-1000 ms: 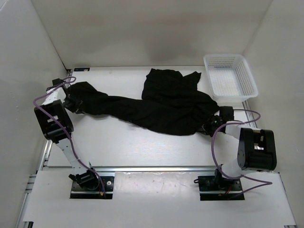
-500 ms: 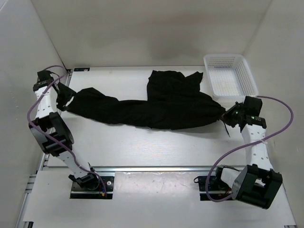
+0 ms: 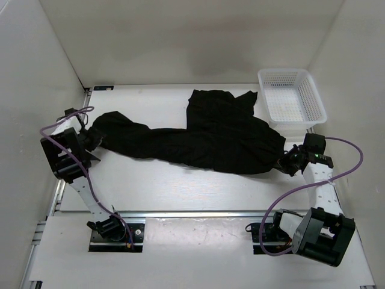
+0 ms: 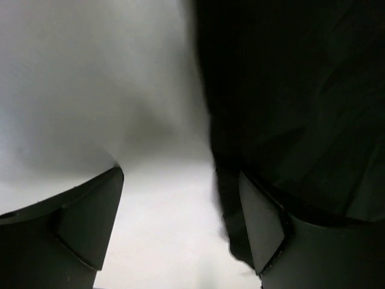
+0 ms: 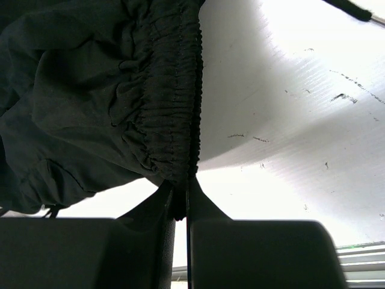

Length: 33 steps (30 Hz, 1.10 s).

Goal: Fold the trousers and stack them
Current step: Flatten the trousers out

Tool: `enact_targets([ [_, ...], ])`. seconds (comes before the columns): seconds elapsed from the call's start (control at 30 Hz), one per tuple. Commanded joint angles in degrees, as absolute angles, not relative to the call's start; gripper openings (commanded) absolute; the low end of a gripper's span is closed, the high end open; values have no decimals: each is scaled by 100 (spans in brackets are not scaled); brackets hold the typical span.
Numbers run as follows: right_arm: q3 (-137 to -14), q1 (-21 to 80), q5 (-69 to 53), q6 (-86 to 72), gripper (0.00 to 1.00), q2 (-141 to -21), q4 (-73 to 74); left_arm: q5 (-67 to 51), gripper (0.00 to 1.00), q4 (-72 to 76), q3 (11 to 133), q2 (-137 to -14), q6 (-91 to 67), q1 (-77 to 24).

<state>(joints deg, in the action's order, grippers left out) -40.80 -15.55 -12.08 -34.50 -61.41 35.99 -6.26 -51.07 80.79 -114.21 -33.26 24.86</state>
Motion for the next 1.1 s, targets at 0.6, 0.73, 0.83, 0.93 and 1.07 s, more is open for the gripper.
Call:
enact_targets([
  [0.6, -4771, -1600, -1459, -3331, 0, -5906, 3762, 148, 10, -5799, 10280, -10715, -3401, 2329],
  [0.73, -5176, -1600, -1275, -3226, 0, -5792, 4086, 211, 10, -6160, 10835, -10608, -3331, 2329],
  [0.83, -5229, -1600, -1274, -3226, 0, -5547, 4306, 325, 10, -6214, 10715, -10416, -3278, 2329],
  [0.93, -4950, -1600, -1125, -3226, 0, -5204, 4570, 658, 10, -6214, 10032, -10100, -3278, 2329],
  [1.07, -4589, -1600, -932, -3287, 0, -4721, 5141, 800, 10, -5863, 8686, -9493, -3278, 2592],
])
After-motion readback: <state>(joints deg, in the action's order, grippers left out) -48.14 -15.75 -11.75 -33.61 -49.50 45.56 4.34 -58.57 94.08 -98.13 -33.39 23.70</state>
